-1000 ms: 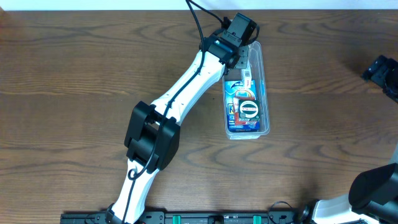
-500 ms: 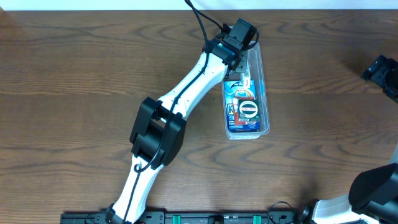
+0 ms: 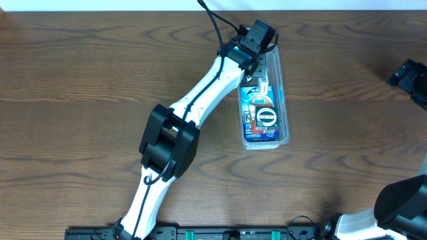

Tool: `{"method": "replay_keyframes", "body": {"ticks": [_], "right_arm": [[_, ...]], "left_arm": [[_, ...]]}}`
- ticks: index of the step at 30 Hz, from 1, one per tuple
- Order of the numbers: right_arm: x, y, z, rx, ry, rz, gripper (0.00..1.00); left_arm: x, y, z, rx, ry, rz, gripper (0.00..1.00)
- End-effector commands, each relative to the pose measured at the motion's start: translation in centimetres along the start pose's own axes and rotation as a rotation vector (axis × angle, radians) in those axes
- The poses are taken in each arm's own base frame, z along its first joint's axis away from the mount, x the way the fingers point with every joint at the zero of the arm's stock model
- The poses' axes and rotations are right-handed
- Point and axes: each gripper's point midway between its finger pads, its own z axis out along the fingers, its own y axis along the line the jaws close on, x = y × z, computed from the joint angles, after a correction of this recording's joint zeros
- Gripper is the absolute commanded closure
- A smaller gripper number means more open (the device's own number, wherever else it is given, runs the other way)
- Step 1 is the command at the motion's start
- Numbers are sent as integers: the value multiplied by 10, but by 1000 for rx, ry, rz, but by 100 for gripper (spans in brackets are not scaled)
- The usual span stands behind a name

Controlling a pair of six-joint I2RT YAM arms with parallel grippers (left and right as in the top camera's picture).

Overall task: Pack container
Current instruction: 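Lower the bottle into the container's top end with the left gripper, then open the left gripper and lift it up out of the container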

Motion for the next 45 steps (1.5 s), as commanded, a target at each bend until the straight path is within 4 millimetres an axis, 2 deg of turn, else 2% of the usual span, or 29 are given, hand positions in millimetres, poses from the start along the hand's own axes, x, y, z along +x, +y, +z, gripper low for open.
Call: {"method": "replay_keyframes", "body": {"ticks": [1, 13, 15, 18, 22, 25, 29, 32, 35, 37, 42, 45], "right_arm": [[-2, -5, -3, 9, -12, 0, 1], [-2, -4, -3, 9, -12, -1, 1], [-2, -5, -3, 9, -12, 0, 1], [-2, -5, -3, 10, -12, 0, 1], [-2, -5, -3, 9, -12, 0, 1], [-2, -4, -3, 9, -12, -1, 1], [-2, -5, -3, 10, -11, 0, 1], [-2, -5, -3, 9, -12, 0, 1], [-2, -5, -3, 9, -12, 0, 1], [-2, -5, -3, 10, -11, 0, 1], [-2, -4, -3, 9, -12, -1, 1], [-2, -4, -3, 9, -12, -1, 1]], "left_arm": [[-2, 0, -4, -2, -8, 0, 51], [-4, 0, -6, 1, -12, -1, 50], [-6, -1, -11, 6, -21, -2, 42], [-16, -5, -27, 23, -51, -5, 36], [-33, -11, -65, 66, -107, -8, 34], [-42, -17, -107, 121, -139, -10, 22], [-47, -22, -173, 207, -176, -10, 14], [-45, -16, -224, 237, -204, -10, 13], [-29, -1, -270, 234, -199, -10, 12], [-9, 13, -294, 212, -160, -7, 12], [51, 52, -333, 132, -15, 4, 11], [75, 65, -353, 119, 20, 15, 9]]}}
